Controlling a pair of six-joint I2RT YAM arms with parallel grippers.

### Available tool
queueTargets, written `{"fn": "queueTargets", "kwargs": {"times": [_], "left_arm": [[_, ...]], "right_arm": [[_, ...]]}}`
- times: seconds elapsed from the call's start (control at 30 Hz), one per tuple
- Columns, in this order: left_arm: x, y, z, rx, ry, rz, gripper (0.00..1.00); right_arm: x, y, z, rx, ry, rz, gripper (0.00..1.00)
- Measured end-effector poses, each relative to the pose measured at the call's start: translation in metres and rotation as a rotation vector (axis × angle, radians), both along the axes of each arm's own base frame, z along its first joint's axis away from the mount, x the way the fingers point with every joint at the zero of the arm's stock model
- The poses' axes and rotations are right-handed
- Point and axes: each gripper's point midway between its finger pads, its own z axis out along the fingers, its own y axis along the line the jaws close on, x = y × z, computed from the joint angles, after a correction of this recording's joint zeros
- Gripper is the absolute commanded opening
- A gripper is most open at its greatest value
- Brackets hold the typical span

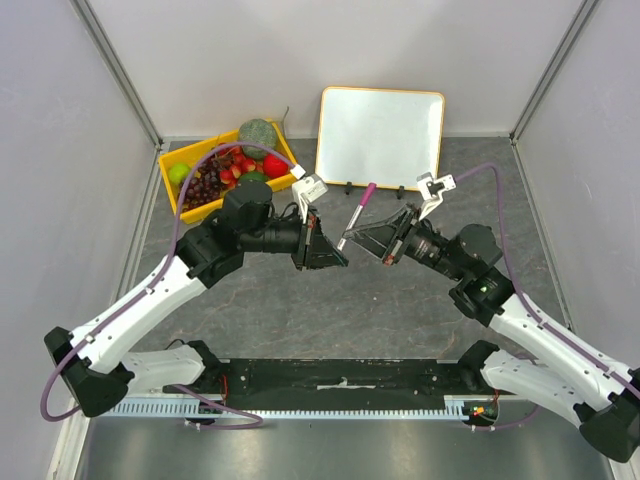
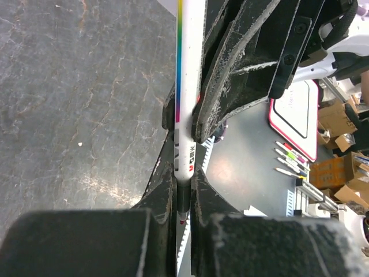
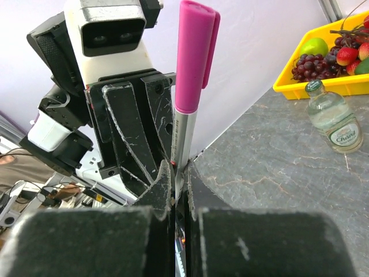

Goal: Write a sentence on the whiteboard
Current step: Pass from the right arm to the left, then pass from the left arm to the right

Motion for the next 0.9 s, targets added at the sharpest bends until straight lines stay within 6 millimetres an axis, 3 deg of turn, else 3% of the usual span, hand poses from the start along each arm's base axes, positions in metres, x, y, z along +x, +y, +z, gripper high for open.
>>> {"fn": "queueTargets", "kwargs": {"times": [0.07,0.23,0.27,0.43,0.57,0.9], "left_arm": [[-0.001,0.0,0.002,-0.007,-0.004,-0.007,0.02],[-0.006,0.008,0.007,-0.007,-0.014,0.01,0.02],[-0.009,0.012,0.008,-0.005,-0.013,0.011,0.02],[-0.023,0.026,0.019,0.004,-0.021,0.006,0.02],[-0.031,0.032,0.024,0.008,-0.03,-0.018,0.02],[-0.043,0.031,0.016,0.028,0.008,-0.094,0.02]], "right_arm": [[0.0,0.0,0.001,-0.001,-0.004,0.003,0.19],[-0.001,0.004,0.006,-0.076,-0.055,0.032,0.89],[-0.002,0.004,0.008,-0.084,-0.064,0.04,0.98],[-0.002,-0.004,0.019,-0.123,-0.147,0.083,0.98],[-0.013,0.003,0.023,-0.119,-0.172,0.196,0.98],[-0.04,0.014,0.028,-0.067,-0.171,0.424,0.62]]}}
